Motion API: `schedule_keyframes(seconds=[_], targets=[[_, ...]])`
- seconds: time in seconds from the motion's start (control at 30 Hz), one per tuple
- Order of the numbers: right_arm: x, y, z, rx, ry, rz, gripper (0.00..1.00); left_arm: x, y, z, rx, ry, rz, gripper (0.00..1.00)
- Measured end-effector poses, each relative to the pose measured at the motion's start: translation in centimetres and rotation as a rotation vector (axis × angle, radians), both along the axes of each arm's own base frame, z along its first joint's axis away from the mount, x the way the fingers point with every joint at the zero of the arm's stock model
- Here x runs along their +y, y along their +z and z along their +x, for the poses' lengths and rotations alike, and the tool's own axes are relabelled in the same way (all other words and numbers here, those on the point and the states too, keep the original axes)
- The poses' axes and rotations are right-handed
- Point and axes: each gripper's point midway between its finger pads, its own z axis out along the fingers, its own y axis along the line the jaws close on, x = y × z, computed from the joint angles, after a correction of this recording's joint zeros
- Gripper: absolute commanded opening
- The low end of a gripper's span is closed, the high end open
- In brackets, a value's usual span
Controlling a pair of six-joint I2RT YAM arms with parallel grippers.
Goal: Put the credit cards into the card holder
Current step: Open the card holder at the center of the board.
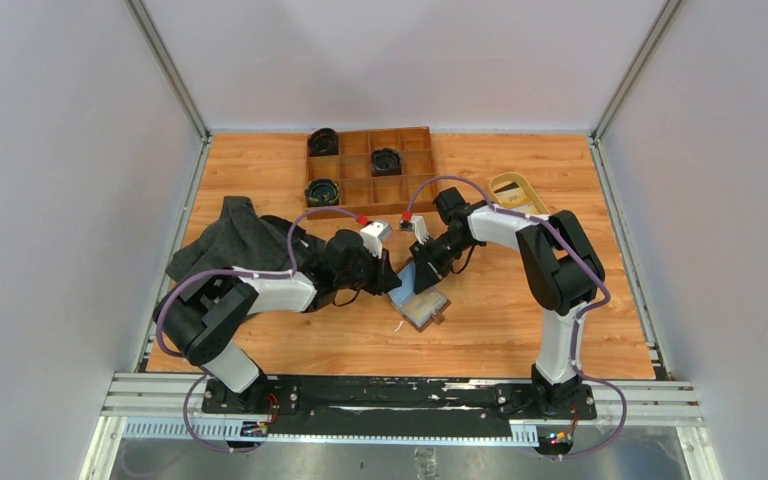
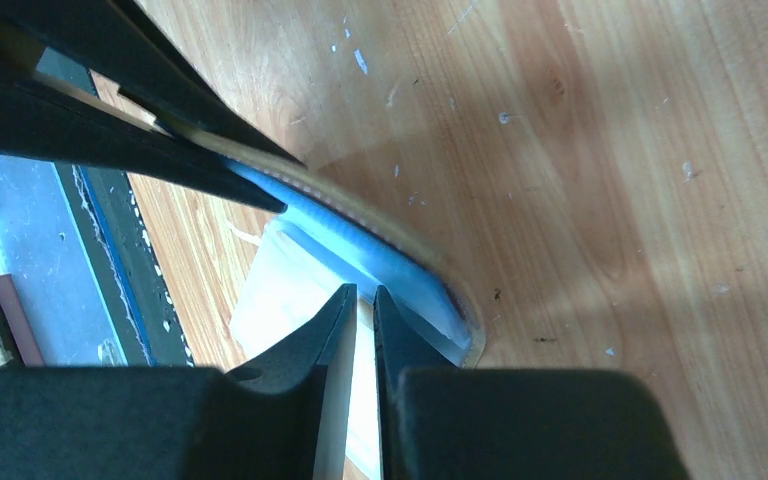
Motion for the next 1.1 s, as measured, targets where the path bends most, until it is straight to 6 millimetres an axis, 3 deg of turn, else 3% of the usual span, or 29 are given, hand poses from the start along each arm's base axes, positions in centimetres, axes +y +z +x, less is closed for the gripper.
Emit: schedule_keyframes(seconds=[0.23, 0.53, 0.83, 1.1], targets=[[0.0, 0.2, -0.2, -0.003, 0.022, 0.012, 0.21, 0.2, -0.2, -0.3, 0.055, 0.045, -0.024, 0.0], [-0.3, 2.0, -1.6, -0.012, 0.091, 0.068, 0.28, 3.2, -0.4, -2.4, 0.106, 0.269, -0.121, 0.0], [-0.6, 4.7, -2.9, -0.079, 0.189, 0.139, 0.36, 2.8, -0.6, -4.5, 0.115, 0.445, -0.25, 0.0], [-1.0, 6.8, -3.1, -0.168, 0.236, 0.176, 0.37, 2.2, -0.3, -4.7, 0.093, 0.531, -0.315, 0.0]])
